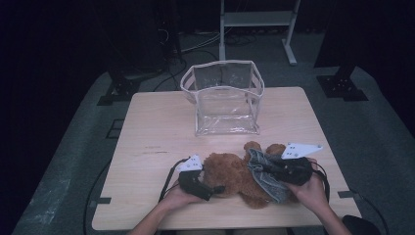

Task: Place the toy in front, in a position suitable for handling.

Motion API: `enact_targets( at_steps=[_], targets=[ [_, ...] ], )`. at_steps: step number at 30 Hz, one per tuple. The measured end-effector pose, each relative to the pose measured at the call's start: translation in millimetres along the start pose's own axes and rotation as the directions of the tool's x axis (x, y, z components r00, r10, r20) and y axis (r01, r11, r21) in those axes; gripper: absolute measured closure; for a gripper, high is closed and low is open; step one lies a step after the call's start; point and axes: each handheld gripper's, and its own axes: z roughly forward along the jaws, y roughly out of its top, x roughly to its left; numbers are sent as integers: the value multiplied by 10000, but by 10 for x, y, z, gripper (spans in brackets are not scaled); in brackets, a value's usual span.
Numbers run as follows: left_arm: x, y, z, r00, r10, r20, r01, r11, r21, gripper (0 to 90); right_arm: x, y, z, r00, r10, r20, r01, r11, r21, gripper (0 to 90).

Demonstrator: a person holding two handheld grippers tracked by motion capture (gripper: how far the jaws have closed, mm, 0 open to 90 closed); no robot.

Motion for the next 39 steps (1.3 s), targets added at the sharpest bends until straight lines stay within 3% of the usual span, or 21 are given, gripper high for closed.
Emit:
enact_targets(
  at_steps=[4,10,13,17,18,22,23,24,29,31,33,36,37,39],
  targets=[
    [-32,57,-33,9996,31,-279,-37,9998,-204,356,11,9,11,9998,197,-27,-198,9997,-133,768],
    [-98,199,-104,9970,556,-538,-591,9960,-663,428,16,38,31,9994,317,-143,-323,9987,-390,768],
    [-110,331,-214,9930,806,-864,-896,9903,-1062,450,26,77,49,9980,598,-215,-613,9950,-787,769],
    [-174,501,-369,9803,1485,-1299,-1627,9809,-1069,455,85,179,100,9961,689,-549,-751,9899,-1203,770],
    [-174,501,-369,9803,1485,-1299,-1627,9809,-1069,455,85,179,100,9961,689,-549,-751,9899,-1203,770],
    [-252,742,-609,9554,2318,-1828,-2520,9629,-962,455,132,324,150,9934,713,-896,-862,9809,-1745,770],
    [-252,742,-609,9554,2318,-1828,-2520,9629,-962,455,139,353,157,9920,780,-991,-957,9774,-1887,770],
    [-290,864,-709,9422,2669,-2025,-2898,9526,-931,455,143,383,162,9909,798,-1082,-1007,9738,-2038,771],
    [-432,1170,-926,9025,3542,-2451,-3836,9198,-829,454,192,545,172,9845,831,-1541,-1239,9527,-2776,772],
    [-461,1221,-954,8875,3867,-2505,-4109,9103,-505,453,219,576,182,9830,763,-1669,-1224,9501,-2870,773],
    [-453,1206,-925,8875,3934,-2400,-4097,9120,-200,450,217,555,209,9825,763,-1699,-1204,9562,-2666,772],
    [-431,1187,-880,8964,3756,-2353,-3948,9179,-388,447,170,530,166,9838,790,-1612,-1152,9664,-2297,771],
    [-434,1206,-867,8964,3755,-2355,-3964,9169,-467,447,153,555,108,9849,742,-1566,-1095,9669,-2306,771],
    [-455,1276,-815,8906,3924,-2301,-4111,9108,-381,446,126,672,-47,9871,503,-1517,-877,9640,-2510,771]
  ],
)
